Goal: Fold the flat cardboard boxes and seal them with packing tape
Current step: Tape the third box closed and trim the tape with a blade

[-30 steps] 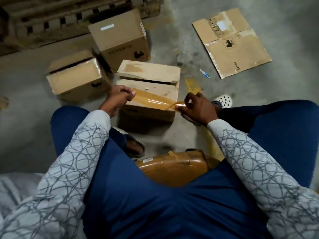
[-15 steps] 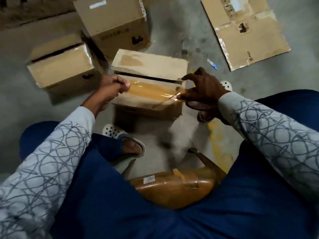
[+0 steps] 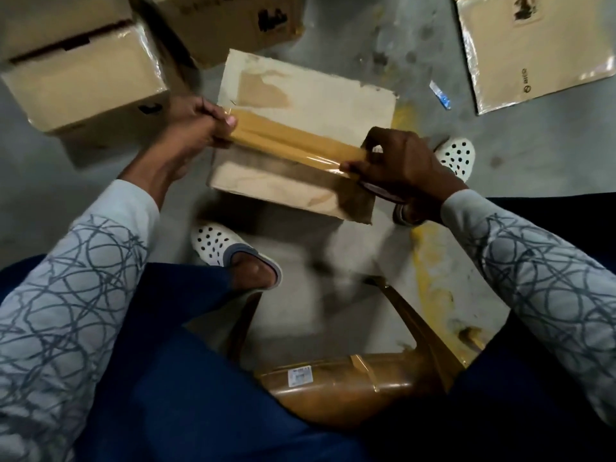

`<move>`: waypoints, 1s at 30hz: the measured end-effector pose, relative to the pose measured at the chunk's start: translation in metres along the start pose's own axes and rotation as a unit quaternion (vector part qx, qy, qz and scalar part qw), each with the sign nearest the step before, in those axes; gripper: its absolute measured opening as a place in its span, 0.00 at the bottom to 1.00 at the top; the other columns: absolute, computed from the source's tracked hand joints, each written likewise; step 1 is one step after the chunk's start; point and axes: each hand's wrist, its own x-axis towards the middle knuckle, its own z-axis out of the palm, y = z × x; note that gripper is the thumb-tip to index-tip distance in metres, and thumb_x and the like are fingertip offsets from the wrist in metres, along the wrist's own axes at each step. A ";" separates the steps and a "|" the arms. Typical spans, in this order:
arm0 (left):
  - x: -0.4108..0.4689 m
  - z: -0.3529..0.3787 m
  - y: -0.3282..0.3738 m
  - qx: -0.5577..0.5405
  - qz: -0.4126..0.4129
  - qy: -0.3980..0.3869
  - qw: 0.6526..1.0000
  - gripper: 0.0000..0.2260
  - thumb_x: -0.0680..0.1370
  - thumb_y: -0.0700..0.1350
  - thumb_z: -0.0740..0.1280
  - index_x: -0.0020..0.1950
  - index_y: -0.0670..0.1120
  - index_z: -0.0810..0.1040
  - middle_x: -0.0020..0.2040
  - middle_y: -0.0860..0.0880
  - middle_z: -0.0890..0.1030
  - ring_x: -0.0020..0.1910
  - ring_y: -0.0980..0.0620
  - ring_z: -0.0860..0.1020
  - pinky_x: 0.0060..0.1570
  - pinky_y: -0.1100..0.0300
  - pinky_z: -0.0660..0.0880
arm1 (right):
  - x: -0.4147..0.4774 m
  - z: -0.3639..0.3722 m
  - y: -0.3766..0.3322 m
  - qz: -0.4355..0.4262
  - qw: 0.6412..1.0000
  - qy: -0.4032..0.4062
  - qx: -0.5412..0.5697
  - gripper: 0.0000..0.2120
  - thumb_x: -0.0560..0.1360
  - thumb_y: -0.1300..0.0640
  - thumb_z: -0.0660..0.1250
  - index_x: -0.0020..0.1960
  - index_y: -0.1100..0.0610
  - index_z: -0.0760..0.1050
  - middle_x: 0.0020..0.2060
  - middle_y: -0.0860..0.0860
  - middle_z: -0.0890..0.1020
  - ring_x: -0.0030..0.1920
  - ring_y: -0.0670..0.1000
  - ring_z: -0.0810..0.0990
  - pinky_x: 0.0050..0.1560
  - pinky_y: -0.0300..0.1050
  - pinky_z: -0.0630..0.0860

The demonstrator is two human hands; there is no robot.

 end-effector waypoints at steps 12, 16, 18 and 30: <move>0.020 -0.002 -0.009 0.041 -0.009 0.093 0.995 0.10 0.75 0.39 0.74 0.37 0.50 0.77 0.39 0.51 0.80 0.39 0.55 0.79 0.36 0.62 0.78 | -0.013 -0.011 0.006 -0.042 0.997 0.015 0.057 0.31 0.69 0.31 0.71 0.60 0.53 0.75 0.32 0.47 0.79 0.42 0.54 0.83 0.41 0.41 0.67; 0.028 -0.009 -0.008 0.066 -0.021 0.146 0.987 0.08 0.74 0.42 0.75 0.37 0.49 0.79 0.38 0.50 0.81 0.34 0.58 0.78 0.37 0.62 0.75 | -0.007 -0.007 0.000 -0.055 0.993 -0.013 0.103 0.29 0.71 0.35 0.70 0.64 0.51 0.72 0.33 0.49 0.82 0.39 0.53 0.81 0.36 0.40 0.66; 0.031 -0.011 -0.004 0.063 -0.019 0.166 0.984 0.04 0.73 0.43 0.75 0.40 0.45 0.82 0.40 0.49 0.82 0.35 0.56 0.79 0.38 0.62 0.76 | -0.001 -0.004 -0.004 -0.066 0.992 -0.010 0.103 0.29 0.72 0.35 0.70 0.66 0.49 0.71 0.33 0.46 0.80 0.41 0.54 0.82 0.38 0.42 0.66; 0.039 -0.016 0.006 0.126 0.018 0.193 0.973 0.04 0.76 0.47 0.71 0.48 0.48 0.83 0.47 0.50 0.82 0.49 0.51 0.81 0.53 0.58 0.79 | 0.022 0.016 -0.032 0.012 1.000 0.004 0.029 0.39 0.65 0.27 0.59 0.69 0.46 0.74 0.58 0.56 0.77 0.57 0.63 0.79 0.57 0.55 0.77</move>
